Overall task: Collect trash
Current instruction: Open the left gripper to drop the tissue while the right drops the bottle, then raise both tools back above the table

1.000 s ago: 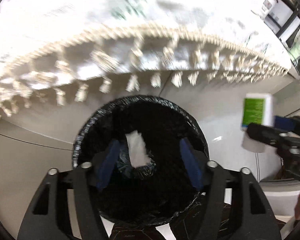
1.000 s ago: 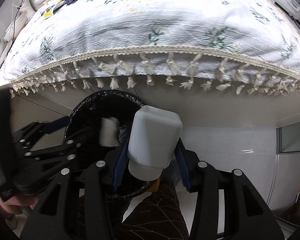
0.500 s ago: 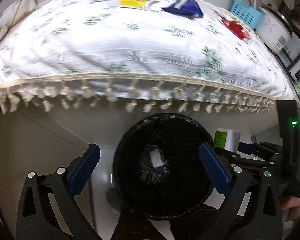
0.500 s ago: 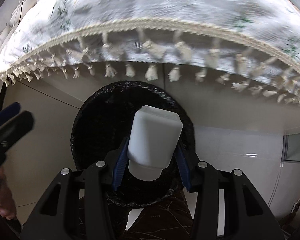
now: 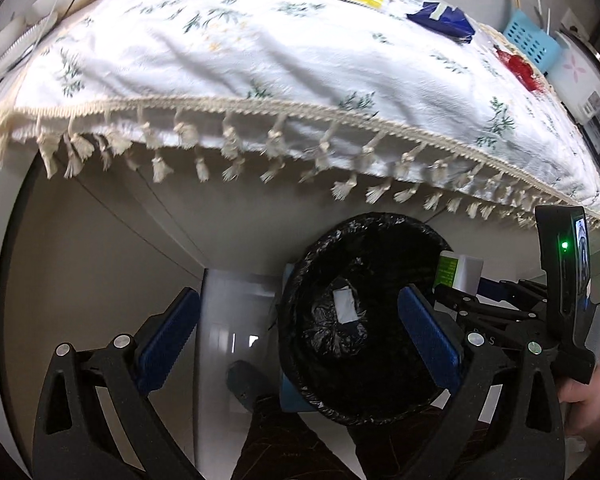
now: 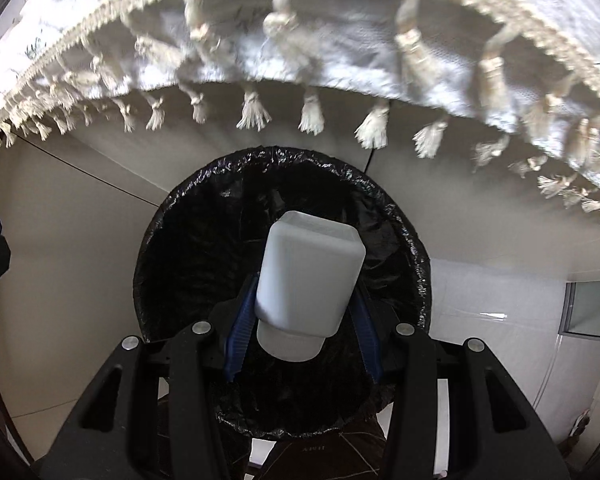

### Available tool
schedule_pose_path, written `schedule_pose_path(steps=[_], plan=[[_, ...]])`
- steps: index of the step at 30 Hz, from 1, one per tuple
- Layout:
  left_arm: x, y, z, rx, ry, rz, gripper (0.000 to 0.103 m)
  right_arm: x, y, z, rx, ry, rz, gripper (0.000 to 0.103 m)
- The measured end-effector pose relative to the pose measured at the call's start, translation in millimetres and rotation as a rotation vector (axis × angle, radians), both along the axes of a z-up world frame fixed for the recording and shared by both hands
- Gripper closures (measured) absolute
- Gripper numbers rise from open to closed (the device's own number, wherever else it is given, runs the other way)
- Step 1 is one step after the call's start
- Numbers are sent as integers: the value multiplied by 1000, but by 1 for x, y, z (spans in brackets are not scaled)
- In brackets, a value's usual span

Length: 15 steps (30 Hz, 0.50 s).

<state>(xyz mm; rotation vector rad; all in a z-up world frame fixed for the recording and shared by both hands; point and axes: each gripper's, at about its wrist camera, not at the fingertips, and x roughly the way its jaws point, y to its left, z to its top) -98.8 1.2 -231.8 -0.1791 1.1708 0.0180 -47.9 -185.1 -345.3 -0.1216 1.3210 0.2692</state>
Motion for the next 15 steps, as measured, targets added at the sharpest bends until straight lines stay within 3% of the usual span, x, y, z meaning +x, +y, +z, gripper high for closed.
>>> schedule_pose_path(steps=[9,15], plan=[[3,-6,-4,10,8,-18,6,1,1,-4,-13,-15,-2,57],[7,-13,-8,4,17,-34,6,-6,-12,26,-21,-59,-1,39]])
